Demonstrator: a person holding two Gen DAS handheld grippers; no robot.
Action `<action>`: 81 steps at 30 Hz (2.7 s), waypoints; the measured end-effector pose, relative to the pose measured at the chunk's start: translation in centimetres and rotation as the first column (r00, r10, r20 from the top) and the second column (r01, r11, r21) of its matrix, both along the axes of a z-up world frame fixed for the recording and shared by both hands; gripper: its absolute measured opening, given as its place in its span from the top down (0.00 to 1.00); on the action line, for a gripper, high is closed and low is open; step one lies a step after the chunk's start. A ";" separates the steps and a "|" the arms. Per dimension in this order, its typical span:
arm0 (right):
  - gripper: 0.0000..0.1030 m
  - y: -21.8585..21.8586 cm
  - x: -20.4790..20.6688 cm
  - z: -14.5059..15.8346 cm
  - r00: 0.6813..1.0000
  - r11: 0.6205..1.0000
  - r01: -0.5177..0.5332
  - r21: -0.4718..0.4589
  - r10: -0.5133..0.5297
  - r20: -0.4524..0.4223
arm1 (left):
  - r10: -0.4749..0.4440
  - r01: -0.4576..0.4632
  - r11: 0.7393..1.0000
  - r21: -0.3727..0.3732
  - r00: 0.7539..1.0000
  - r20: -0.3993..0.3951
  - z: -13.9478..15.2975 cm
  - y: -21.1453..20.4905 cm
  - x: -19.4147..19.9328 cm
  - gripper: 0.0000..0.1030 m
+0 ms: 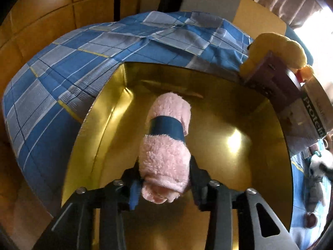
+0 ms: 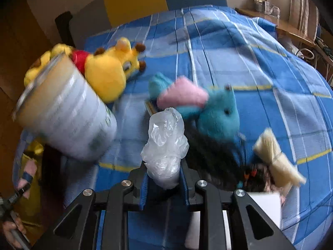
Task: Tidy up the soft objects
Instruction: 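Carry the towel roll over the gold tray and release it with the left gripper, then lower the white plastic bag onto the gold tray and open the right gripper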
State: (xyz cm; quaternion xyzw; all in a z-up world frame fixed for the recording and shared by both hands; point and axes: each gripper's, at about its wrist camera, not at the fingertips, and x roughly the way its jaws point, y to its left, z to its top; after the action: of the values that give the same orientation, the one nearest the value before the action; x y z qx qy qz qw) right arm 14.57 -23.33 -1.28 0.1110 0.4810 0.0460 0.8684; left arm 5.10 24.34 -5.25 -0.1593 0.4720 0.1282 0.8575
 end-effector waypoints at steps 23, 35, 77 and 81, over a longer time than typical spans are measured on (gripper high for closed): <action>0.76 23.9 8.8 16.3 0.861 0.906 -0.403 -0.130 0.423 0.281 | -0.040 0.028 0.994 0.102 0.992 0.117 3.7 0.2 -5.4 0.30; 0.76 33.5 -1.3 1.4 0.703 0.693 -0.709 -0.134 0.710 -0.048 | -0.014 -0.001 0.995 0.102 0.989 0.146 4.1 0.1 -7.1 0.18; 0.35 21.1 -9.7 6.6 0.829 0.869 -0.423 -0.256 0.485 0.278 | -0.175 0.143 0.973 0.179 0.968 0.181 5.8 -5.7 -7.9 0.13; 0.35 17.0 -10.0 6.3 0.875 0.912 -0.343 -0.224 0.397 0.277 | -0.234 0.201 0.963 0.179 0.954 0.189 6.1 -7.1 -7.8 0.13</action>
State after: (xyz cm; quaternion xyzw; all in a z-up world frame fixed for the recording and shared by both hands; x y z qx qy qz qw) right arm 4.54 -6.34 5.04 -0.0659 0.3501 0.1881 0.9153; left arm -2.67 17.28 0.85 -0.0502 0.3826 0.0522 0.9211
